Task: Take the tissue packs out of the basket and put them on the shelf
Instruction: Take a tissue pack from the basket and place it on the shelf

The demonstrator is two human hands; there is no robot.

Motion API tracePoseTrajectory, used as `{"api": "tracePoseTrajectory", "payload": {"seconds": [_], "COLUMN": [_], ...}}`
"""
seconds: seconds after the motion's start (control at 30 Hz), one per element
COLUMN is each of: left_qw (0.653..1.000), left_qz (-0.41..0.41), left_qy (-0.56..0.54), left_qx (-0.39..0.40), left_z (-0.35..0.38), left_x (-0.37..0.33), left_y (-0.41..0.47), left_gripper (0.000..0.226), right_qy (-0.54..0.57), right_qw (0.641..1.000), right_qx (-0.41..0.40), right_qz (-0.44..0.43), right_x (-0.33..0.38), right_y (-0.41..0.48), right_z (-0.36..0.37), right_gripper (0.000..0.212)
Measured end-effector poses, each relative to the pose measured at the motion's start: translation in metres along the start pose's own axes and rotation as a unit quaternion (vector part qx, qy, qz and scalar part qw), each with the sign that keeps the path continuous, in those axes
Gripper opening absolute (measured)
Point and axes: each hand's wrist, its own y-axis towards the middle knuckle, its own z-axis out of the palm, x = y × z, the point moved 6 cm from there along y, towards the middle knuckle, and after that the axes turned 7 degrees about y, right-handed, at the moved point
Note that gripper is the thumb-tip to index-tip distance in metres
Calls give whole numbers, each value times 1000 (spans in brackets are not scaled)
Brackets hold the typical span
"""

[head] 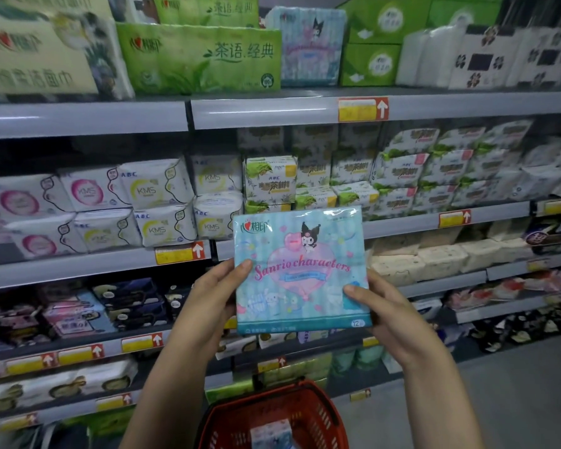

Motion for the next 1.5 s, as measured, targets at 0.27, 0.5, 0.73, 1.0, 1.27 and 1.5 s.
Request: {"api": "tracePoseTrajectory", "payload": {"seconds": [0.27,0.5,0.73,1.0,1.27,1.5], "left_qw": [1000,1000,999,997,994,982], "left_qz": [-8,6,36,59,91,158], "left_qy": [-13,10,20,23,20,72], "left_qx": [4,-2,-26,-41,-57,-74], "left_z": [-5,9,53,135,167,157], "left_x": [0,-8,-24,-38,-48,-85], "left_y": [9,24,58,105,131,138], "left_gripper": [41,40,38,45,66,57], "right_qy": [-18,1,16,8,22,5], "right_qw": [1000,1000,999,999,997,992], "right_qx": [-4,27,40,41,74,108], "right_qz": [3,9,8,-5,-20,-59], "right_x": [3,13,44,98,129,147], "right_y": [7,32,72,107,132,142], "right_z": [3,-14,-56,-132,-162,-145], "right_gripper": [83,84,79,87,73,66]}}
